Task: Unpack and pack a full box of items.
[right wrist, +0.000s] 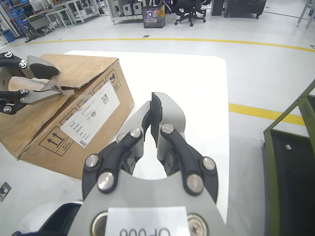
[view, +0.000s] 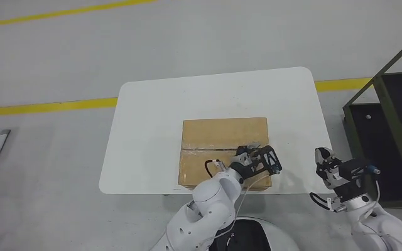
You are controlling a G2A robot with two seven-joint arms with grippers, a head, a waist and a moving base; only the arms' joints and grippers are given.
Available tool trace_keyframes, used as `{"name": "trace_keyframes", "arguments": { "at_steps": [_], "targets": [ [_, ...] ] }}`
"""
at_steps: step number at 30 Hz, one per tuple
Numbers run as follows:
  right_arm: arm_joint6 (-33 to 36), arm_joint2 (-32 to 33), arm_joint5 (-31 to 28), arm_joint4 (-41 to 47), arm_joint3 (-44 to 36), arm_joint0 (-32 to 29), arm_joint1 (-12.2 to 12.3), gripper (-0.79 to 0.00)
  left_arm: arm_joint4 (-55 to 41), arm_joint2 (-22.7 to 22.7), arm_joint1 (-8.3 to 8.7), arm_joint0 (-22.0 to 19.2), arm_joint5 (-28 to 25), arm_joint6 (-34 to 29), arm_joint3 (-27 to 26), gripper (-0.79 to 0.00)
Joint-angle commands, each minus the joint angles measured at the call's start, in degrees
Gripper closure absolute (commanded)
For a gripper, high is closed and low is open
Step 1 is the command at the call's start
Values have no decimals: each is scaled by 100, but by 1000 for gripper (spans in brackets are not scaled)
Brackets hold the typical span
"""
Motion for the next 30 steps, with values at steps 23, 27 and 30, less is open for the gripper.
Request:
{"name": "trace_keyframes", "arguments": {
  "at_steps": [23, 27, 30],
  "targets": [
    [7, -230, -178, 22, 324, 331, -25, 0, 999, -3257, 420, 710, -515, -281, -1560, 0],
    [6, -285, -228, 17, 410, 428, -28, 0, 1268, -4001, 525, 924, -910, -134, -1695, 0],
    [-14, -322, -256, 19, 482, 491, -31, 0, 1326, -4491, 584, 1138, -1140, -69, -1745, 0]
  ]
}}
